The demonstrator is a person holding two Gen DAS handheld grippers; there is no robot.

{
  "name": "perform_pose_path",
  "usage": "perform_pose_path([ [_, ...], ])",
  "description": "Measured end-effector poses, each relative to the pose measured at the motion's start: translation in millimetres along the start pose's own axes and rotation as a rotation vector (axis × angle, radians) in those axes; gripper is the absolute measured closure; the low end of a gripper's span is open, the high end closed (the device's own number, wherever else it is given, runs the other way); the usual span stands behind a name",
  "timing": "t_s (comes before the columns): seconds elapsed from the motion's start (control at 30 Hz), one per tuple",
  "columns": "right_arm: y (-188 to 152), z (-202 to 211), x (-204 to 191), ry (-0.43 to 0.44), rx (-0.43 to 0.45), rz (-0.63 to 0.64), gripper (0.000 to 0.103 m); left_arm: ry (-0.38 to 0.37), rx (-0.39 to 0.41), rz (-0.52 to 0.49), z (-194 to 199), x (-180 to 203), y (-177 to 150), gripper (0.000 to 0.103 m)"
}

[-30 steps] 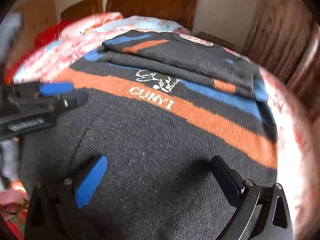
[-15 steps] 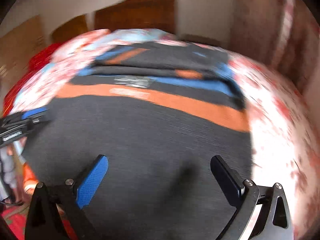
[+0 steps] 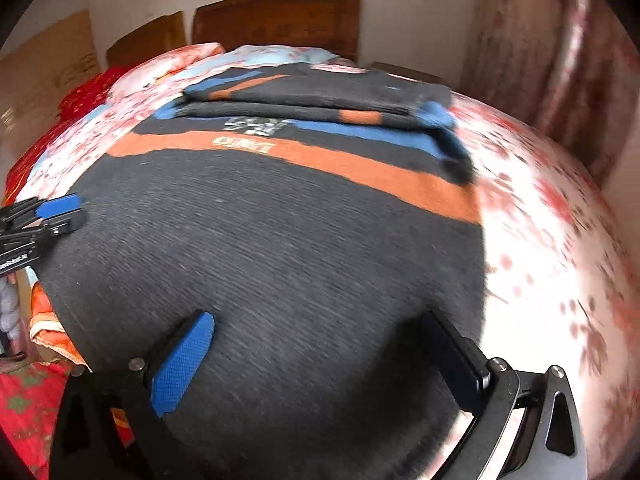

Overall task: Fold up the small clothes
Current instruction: 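Move both open tools to the sweater's unfolded hem edge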

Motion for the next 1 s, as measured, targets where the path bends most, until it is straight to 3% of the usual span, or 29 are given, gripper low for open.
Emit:
perform_pose_path([
  [0.1, 4.9, 6.2, 0.6, -0.008, 0.002, -0.035, 0.0, -0.011, -0.005, 0.025, -1.0, 14.5, 7.4, 0.061],
  [0.17, 11.8, 20.7, -16.9, 0.044, 0.047, -0.023, 0.0, -0.075, 0.022, -0.016, -1.3, 38.2, 13.0, 0.061],
  [0.23, 17.1, 26.1, -43.6, 0.089, 0.077, 0.034, 0.0, -0.058, 0.0, -0.101, -9.3, 56.4, 10.6, 0.06],
  [0.3, 10.5, 20.4, -61.5, 0.081, 0.056, 0.104, 0.0, -0.043, -0.038, -0.127, -20.3, 58.9, 3.1, 0.059],
  [0.37, 3.1, 16.5, -65.0, 0.076, 0.072, 0.126, 0.0, -0.097, 0.007, -0.086, -14.1, 49.6, 1.6, 0.057],
  [0.77, -32.7, 27.7, -0.7, 0.007, 0.069, 0.039, 0.0, -0.024, 0.048, -0.066, 21.3, 9.8, -22.8, 0.057],
  [0.83, -35.4, 30.9, 7.4, -0.043, 0.07, 0.043, 0.0, 0.043, 0.051, -0.057, 28.9, -1.6, -25.4, 0.057],
  [1.0, -54.9, 42.7, 51.4, -0.047, 0.041, -0.125, 0.0, 0.101, 0.103, 0.091, 61.4, -45.1, -39.0, 0.064],
])
Point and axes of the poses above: each gripper's, at about its wrist camera, not at the fingertips, and z roughly against the way its jaws point, x to its right, y to its top, the point moved 7 cm from there along -z, roughly the way its jaws point, and after that the axes turned 13 degrees about -y, right-handed, at the moved point
